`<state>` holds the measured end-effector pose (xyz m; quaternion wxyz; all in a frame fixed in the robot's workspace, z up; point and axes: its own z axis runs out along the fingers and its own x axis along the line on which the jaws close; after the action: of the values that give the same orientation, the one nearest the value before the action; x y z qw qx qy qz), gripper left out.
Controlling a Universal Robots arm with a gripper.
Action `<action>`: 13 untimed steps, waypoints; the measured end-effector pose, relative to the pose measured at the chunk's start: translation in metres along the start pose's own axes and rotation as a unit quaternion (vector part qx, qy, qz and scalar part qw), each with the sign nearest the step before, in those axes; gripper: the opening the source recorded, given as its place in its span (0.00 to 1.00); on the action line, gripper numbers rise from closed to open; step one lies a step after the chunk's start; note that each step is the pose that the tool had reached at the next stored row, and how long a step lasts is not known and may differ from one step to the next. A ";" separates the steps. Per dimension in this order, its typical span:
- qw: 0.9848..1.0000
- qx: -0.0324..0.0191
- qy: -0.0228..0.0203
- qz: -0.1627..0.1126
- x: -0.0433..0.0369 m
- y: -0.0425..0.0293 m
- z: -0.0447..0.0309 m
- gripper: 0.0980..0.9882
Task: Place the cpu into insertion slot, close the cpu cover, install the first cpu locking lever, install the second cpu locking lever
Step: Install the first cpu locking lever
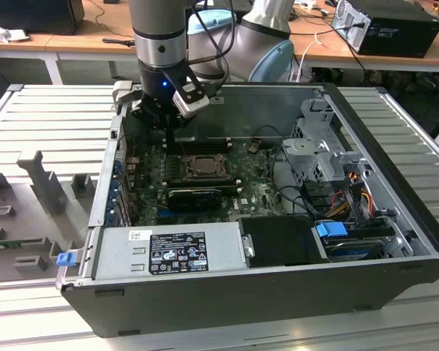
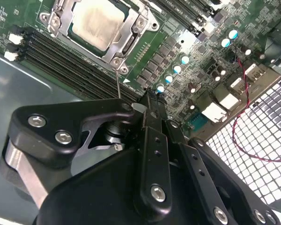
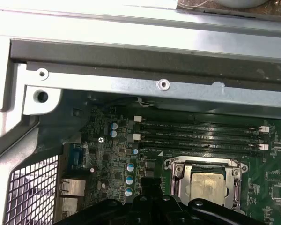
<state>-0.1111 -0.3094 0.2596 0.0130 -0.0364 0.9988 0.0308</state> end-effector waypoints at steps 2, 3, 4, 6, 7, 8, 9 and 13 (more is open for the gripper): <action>1.000 0.000 0.000 0.000 -0.0001 0.0016 0.0001 0.01; 1.000 0.000 0.000 0.000 -0.0001 0.0024 0.0002 0.01; 1.000 0.000 0.000 0.000 -0.0001 0.0032 0.0003 0.01; 1.000 0.000 0.000 0.000 -0.0001 0.0051 0.0005 0.01; 1.000 0.000 0.000 0.000 -0.0003 0.0071 0.0007 0.01; 1.000 0.000 0.000 0.000 -0.0005 0.0099 0.0009 0.01; 1.000 0.000 0.000 0.000 -0.0008 0.0133 0.0012 0.01; 1.000 0.000 0.001 0.000 -0.0023 0.0176 0.0017 0.01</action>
<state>-0.1101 -0.2916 0.2590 0.0124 -0.0366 0.9988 0.0308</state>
